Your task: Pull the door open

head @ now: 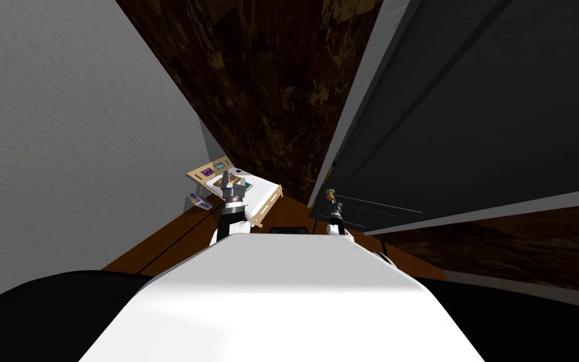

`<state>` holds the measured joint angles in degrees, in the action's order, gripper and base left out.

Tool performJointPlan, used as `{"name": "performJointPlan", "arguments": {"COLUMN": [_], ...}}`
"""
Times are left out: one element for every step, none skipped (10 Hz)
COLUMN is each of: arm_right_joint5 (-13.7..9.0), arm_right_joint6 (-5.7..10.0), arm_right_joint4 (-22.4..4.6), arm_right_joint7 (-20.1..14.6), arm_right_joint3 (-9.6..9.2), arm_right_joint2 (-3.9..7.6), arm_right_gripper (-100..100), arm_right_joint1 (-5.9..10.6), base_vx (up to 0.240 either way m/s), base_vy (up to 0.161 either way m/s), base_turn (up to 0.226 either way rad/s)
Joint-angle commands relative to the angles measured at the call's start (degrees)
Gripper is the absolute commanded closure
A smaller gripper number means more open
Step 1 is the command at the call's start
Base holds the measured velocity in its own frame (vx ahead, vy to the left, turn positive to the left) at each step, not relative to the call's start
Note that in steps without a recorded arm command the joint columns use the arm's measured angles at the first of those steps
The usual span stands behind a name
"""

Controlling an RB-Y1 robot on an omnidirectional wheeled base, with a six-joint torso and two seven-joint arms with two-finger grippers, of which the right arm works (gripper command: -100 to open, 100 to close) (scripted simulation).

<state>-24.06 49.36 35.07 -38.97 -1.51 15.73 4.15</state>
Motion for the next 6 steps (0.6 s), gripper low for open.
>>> {"name": "performJointPlan", "arguments": {"arm_right_joint5": [-0.6, -1.5, -1.5, -2.8, -3.3, -3.9], "arm_right_joint6": [0.24, 0.12, 0.12, -0.32, -0.37, -0.44], "arm_right_joint4": [1.8, 2.0, 2.0, 0.2, 0.5, 0.8], "arm_right_joint7": [-2.8, -4.4, -5.2, -6.8, -7.9, -9.1], "arm_right_joint3": [-0.70, -0.62, -0.62, -0.24, -0.39, -0.57], "arm_right_joint2": [-0.83, -0.77, -0.77, -0.20, -0.40, -0.64], "arm_right_gripper": [100, 100, 100, -100, -100, -100], "arm_right_joint1": [0.55, 0.28, 0.28, -0.17, -0.21, -0.25], "base_vx": [-0.069, -0.092, -0.071, -0.068, -0.088, -0.102], "base_vy": [-0.018, -0.028, -0.030, -0.035, -0.026, -0.011], "base_turn": [0.155, 0.203, 0.072, -0.010, -0.038, -0.007]}}
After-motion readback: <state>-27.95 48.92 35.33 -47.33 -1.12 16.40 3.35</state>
